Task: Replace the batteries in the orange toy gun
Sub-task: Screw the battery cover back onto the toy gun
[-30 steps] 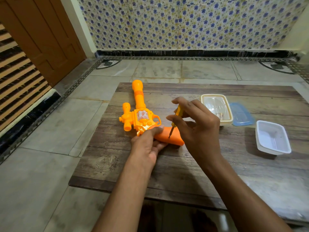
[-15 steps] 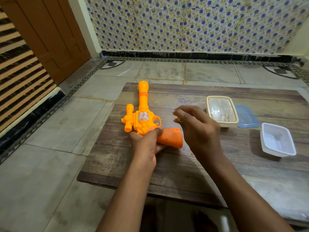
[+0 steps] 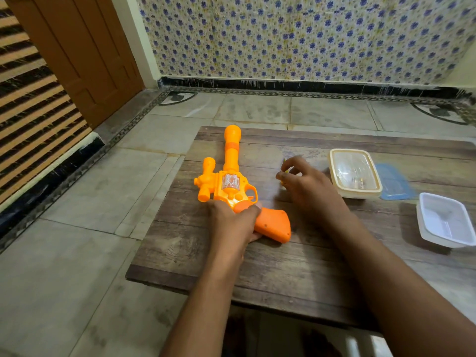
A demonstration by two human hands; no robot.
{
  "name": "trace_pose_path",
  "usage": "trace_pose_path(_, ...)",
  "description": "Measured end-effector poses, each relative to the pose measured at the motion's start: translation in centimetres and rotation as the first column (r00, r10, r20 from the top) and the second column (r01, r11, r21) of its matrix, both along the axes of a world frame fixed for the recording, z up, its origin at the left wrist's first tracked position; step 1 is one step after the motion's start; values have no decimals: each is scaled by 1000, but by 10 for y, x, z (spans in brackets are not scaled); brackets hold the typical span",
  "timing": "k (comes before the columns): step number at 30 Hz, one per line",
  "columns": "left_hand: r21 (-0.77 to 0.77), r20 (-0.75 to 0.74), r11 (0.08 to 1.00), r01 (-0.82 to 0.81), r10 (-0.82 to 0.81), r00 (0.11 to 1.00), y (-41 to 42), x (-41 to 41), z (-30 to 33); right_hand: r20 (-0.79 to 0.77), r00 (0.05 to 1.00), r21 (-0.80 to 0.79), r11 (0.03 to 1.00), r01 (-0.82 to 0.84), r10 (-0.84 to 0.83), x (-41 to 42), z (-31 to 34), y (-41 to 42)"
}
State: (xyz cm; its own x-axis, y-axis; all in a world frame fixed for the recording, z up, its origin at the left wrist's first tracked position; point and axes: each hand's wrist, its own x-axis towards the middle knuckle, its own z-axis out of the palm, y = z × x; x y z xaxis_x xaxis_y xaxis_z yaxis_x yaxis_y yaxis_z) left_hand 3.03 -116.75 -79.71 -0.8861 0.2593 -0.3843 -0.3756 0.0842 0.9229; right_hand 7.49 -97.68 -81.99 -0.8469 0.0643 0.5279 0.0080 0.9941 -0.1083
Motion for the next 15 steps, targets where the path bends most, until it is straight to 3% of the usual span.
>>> trace_pose_path(5,-274,-159,962,-14,-31,987,0,-5,-7,84,996,-58,998,10,-5,7,-7,-5)
trace_pose_path(9,-471,-227,881,-56,-60,972,-5,-3,-5,128,992,-61,998,23,-15,8,-3,-11)
trace_pose_path(15,-373,-220,921,-108,25,975,-10,-2,-5,189,980,-51,996,67,-56,6,-2,-12)
